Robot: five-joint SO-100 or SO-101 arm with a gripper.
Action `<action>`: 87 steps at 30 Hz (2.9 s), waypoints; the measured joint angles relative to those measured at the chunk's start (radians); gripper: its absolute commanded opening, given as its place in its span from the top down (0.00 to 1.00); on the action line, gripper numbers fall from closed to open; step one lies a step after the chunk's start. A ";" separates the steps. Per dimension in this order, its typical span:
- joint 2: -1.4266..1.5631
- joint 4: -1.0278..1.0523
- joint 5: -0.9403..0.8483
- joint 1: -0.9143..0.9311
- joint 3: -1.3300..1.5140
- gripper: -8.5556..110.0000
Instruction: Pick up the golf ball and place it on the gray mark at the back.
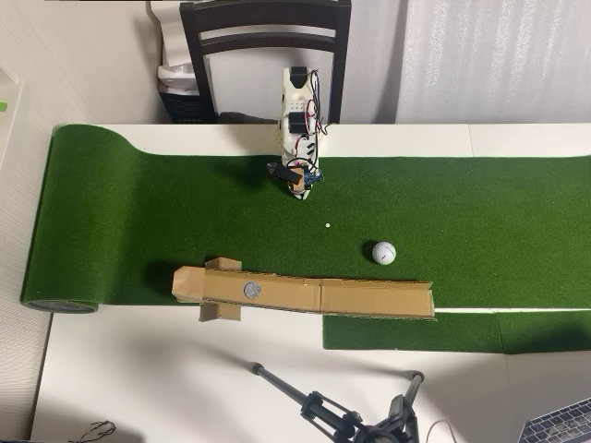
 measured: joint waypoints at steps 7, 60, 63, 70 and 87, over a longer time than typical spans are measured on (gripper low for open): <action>0.000 0.000 0.000 0.000 0.000 0.93; 0.000 0.000 0.000 0.012 0.000 0.93; 0.000 0.000 0.000 0.012 0.000 0.93; 0.000 0.000 0.000 0.012 0.000 0.93; 0.000 -0.051 0.000 0.012 -0.098 0.67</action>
